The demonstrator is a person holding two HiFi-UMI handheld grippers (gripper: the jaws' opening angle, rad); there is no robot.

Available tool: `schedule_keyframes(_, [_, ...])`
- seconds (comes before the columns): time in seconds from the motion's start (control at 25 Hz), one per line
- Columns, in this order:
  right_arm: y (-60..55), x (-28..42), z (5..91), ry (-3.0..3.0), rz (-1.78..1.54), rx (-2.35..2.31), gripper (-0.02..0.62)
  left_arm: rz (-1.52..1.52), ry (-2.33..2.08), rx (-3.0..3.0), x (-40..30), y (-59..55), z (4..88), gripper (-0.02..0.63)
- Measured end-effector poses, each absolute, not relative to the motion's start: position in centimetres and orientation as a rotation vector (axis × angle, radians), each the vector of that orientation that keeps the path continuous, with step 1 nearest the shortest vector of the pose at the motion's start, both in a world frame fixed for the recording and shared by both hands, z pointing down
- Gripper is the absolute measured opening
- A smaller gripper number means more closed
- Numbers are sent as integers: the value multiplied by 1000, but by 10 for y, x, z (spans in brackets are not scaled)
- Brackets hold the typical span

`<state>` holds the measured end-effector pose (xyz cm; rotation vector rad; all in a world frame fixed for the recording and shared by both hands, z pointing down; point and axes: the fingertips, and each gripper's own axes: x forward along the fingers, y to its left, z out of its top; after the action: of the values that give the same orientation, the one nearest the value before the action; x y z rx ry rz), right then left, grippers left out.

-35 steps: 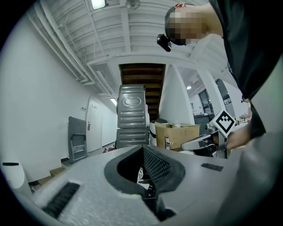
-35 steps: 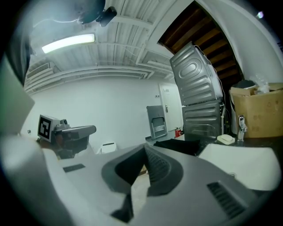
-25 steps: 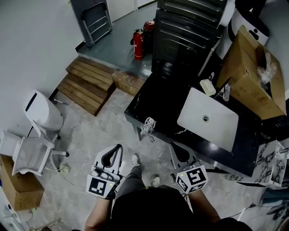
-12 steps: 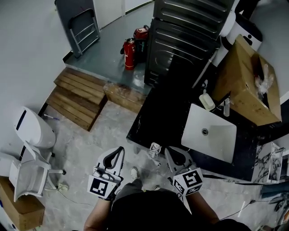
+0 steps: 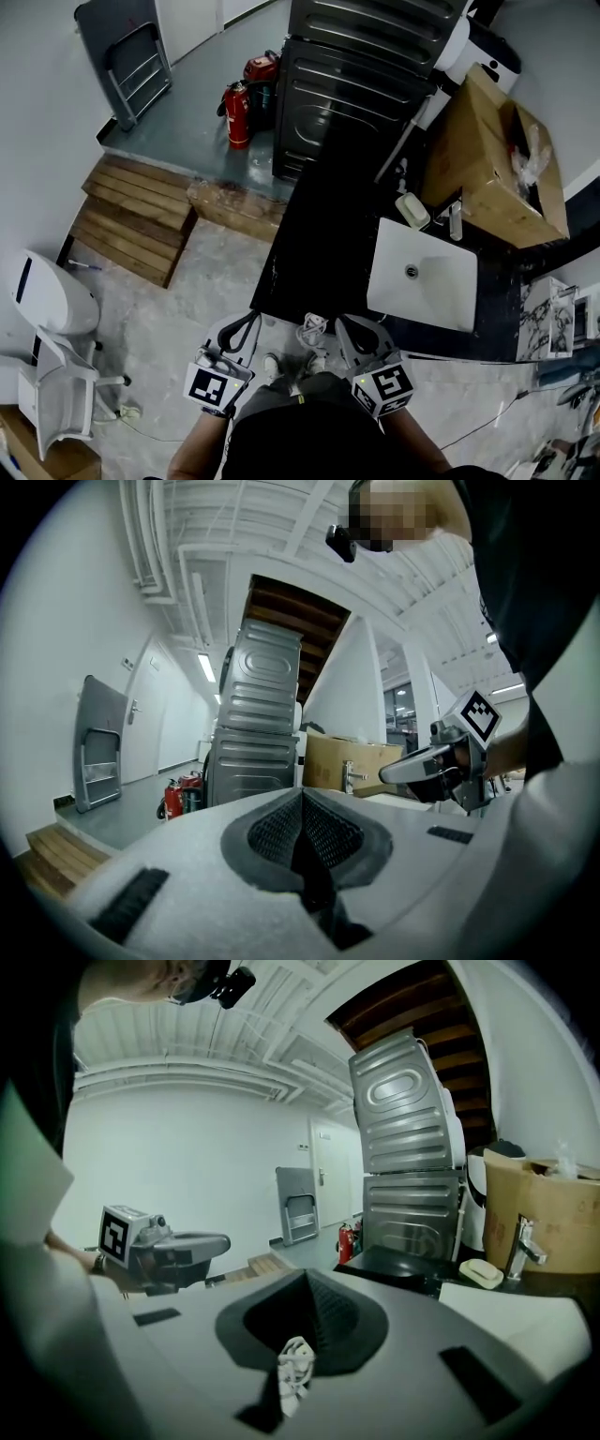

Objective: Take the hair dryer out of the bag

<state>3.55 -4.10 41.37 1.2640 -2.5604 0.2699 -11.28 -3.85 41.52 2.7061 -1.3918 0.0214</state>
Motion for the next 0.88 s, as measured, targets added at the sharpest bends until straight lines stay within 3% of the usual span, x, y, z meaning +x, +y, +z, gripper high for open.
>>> schedule_keyframes(0.4, [-61, 46, 416, -2580, 301, 1286, 14, 57, -1332, 2746, -89, -60, 405, 23])
schedule_keyframes(0.8, [-62, 51, 435, -2535, 366, 1293, 14, 272, -1194, 2853, -74, -76, 447, 29])
schedule_keyframes(0.88, [-61, 50, 443, -2515, 373, 1272, 14, 346, -1098, 2918, -64, -82, 465, 120])
